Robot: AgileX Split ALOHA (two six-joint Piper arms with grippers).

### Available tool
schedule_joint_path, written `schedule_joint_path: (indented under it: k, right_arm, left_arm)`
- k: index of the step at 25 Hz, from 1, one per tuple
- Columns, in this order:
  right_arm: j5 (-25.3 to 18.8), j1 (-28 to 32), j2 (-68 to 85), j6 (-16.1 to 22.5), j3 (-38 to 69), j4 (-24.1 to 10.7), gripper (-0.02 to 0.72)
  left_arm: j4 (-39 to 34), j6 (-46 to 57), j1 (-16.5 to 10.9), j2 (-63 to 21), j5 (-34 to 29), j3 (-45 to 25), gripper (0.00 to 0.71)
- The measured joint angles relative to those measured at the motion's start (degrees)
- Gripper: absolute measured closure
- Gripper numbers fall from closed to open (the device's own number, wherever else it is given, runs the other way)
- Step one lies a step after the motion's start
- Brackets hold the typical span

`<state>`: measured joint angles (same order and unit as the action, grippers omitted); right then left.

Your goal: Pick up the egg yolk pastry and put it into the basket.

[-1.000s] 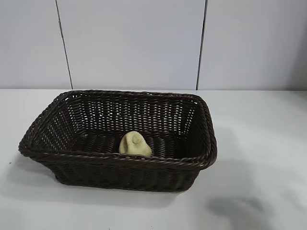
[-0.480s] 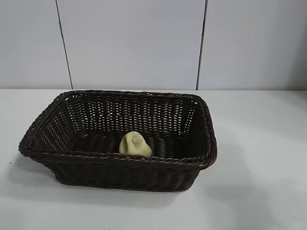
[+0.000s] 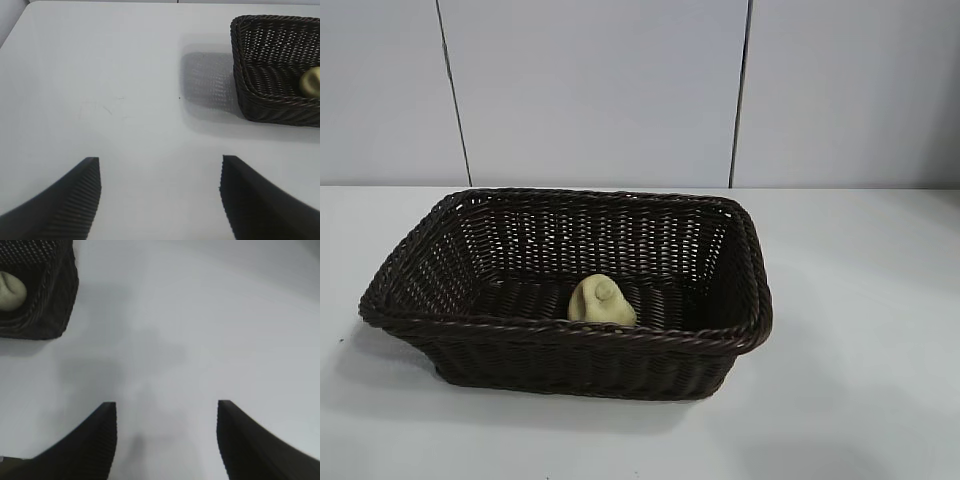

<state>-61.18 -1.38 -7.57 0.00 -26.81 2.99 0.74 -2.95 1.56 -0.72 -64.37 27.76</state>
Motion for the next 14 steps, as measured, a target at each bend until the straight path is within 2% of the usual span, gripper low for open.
schedule_joint_path:
  k: [6,14]
  right_arm:
    - [-0.5,0.0,8.0,0.0,0.0,0.0,0.272]
    - [-0.5,0.0,8.5,0.0,0.0,0.2,0.272]
  left_arm:
    - [0.0,0.0,0.0,0.0,0.0,0.0,0.213]
    - [0.0,0.0,0.0,0.0,0.0,0.0,0.213]
